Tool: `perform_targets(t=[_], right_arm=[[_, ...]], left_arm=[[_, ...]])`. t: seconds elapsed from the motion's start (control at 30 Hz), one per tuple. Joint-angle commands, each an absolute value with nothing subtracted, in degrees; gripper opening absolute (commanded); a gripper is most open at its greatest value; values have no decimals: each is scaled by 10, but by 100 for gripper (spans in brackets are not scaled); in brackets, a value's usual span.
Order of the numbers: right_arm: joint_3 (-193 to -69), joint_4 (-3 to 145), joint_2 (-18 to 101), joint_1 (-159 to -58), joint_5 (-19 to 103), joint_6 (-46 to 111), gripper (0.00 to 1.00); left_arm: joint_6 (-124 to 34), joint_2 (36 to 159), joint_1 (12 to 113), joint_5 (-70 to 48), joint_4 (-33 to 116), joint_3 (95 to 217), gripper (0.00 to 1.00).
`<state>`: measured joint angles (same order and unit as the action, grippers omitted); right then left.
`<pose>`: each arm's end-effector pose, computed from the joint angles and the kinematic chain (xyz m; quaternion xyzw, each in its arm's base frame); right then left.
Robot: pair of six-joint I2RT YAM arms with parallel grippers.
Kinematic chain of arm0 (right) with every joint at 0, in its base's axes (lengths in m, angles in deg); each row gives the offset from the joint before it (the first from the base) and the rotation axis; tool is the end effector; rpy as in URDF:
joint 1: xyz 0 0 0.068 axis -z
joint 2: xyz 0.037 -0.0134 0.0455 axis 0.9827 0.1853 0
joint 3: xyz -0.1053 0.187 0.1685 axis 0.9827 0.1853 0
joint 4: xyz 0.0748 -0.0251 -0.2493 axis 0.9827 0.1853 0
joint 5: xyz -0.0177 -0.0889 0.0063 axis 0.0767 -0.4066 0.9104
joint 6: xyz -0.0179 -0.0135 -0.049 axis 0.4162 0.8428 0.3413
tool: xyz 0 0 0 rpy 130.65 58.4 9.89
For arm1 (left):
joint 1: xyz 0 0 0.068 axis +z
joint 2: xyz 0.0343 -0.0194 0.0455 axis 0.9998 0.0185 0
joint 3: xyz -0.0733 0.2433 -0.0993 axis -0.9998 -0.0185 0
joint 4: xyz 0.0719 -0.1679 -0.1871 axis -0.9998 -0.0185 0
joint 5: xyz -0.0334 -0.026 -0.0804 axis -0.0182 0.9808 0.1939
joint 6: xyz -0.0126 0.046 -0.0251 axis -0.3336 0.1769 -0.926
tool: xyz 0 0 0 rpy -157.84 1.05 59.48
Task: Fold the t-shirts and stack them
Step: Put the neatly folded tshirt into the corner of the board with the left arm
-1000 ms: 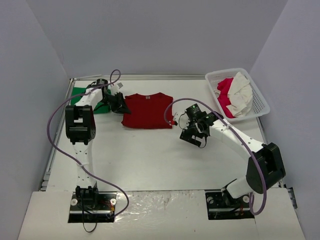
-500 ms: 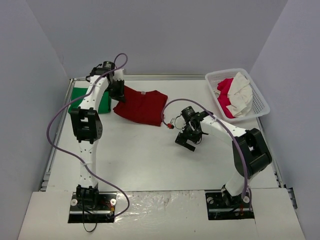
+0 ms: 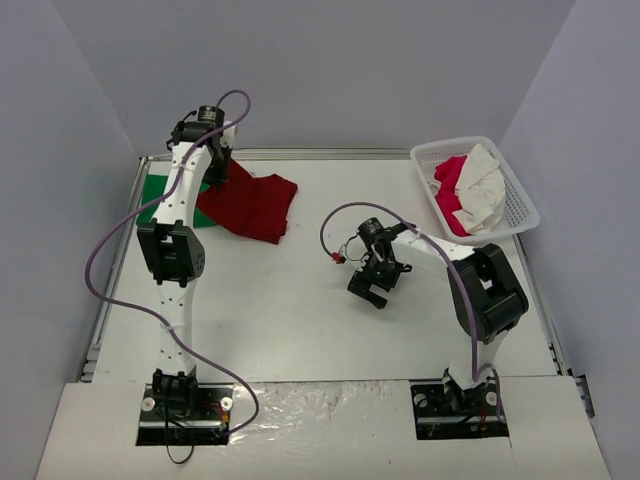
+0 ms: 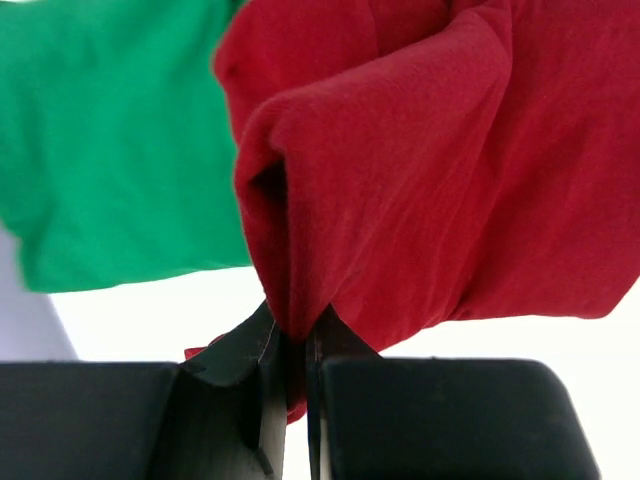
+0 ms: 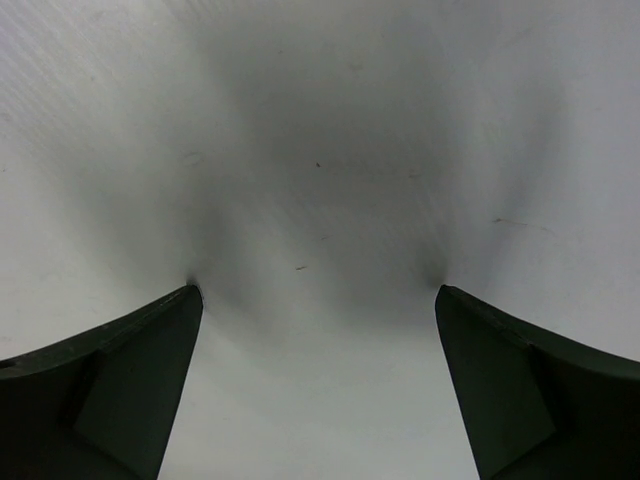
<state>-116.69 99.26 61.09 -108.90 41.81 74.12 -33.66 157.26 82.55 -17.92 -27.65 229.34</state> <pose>0.2912 0.1706 0.1625 -0.5315 0.8231 0.0548 0.1922 0.4942 -0.0561 0.3115 0.0571 0.9564 -0.0273 0.2850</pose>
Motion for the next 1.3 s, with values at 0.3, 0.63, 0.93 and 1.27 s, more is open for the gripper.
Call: perform_targets(t=[0.3, 0.63, 0.93, 1.27], right_arm=[[-1188, 1036, 664, -1091, 447, 741, 100], [-1194, 1047, 705, -1096, 443, 740, 100], [-1202, 1060, 736, -1105, 443, 741, 100], [-1205, 1066, 759, -1116, 436, 740, 100]], left_arm=[[-293, 1519, 847, -272, -250, 2352, 2], [-302, 1496, 862, -254, -240, 2374, 2], [-297, 1481, 862, -242, -230, 2384, 2], [-300, 1467, 857, -235, -237, 2402, 2]])
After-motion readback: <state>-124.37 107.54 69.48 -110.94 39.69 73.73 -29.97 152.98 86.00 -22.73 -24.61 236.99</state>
